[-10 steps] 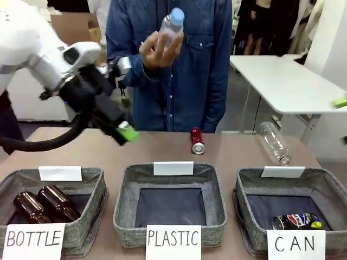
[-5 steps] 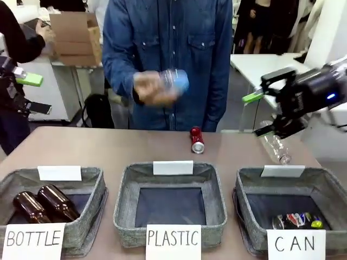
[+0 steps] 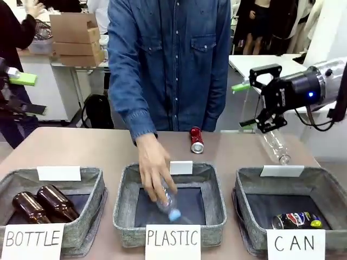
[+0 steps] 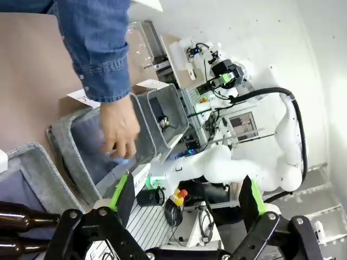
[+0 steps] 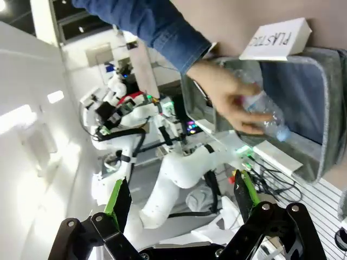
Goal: Sort the can waste into the basket.
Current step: Pick up the can waste from the table and place it in the right Fabric basket.
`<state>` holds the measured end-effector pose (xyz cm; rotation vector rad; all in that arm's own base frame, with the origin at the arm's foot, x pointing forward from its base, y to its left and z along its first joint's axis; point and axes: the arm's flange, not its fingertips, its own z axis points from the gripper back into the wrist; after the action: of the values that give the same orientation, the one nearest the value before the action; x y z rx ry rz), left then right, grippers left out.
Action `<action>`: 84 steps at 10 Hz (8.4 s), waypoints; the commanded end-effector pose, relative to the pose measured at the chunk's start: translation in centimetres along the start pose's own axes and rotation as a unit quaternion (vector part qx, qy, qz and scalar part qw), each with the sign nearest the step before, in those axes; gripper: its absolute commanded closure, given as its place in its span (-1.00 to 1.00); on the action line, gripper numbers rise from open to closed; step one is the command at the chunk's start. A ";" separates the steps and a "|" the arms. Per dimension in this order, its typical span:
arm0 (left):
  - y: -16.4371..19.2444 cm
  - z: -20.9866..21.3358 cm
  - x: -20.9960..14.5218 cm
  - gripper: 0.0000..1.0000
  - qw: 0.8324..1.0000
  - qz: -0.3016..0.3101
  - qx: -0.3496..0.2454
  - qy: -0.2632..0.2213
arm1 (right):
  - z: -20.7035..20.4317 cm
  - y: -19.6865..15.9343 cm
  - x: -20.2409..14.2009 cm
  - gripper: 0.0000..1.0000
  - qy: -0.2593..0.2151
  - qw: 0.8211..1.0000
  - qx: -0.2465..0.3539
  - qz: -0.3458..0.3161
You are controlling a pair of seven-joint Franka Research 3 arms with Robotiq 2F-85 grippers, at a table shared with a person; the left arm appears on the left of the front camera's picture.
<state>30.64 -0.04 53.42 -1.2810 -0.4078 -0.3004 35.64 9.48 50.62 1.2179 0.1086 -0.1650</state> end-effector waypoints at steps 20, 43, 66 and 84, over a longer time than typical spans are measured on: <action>0.1 0.6 0.4 -1.00 1.000 -0.007 -0.003 0.003 | -12.8 4.6 10.9 -1.00 -0.150 0.869 -0.469 0.042; 0.1 0.6 0.4 -1.00 1.000 -0.007 -0.003 0.003 | 1.2 2.5 -7.2 -1.00 -0.042 0.852 -0.489 0.179; 0.1 0.6 0.4 -1.00 1.000 -0.007 -0.003 0.003 | -1.8 -1.2 2.6 -1.00 -0.073 0.875 -0.352 0.325; 0.1 0.6 0.4 -1.00 1.000 -0.007 -0.003 0.003 | -24.7 -7.5 25.3 0.17 -0.106 0.819 -0.528 0.198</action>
<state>31.07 0.40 53.57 -1.2817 -0.4029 -0.2995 59.08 28.16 30.75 0.0847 -0.2389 0.1507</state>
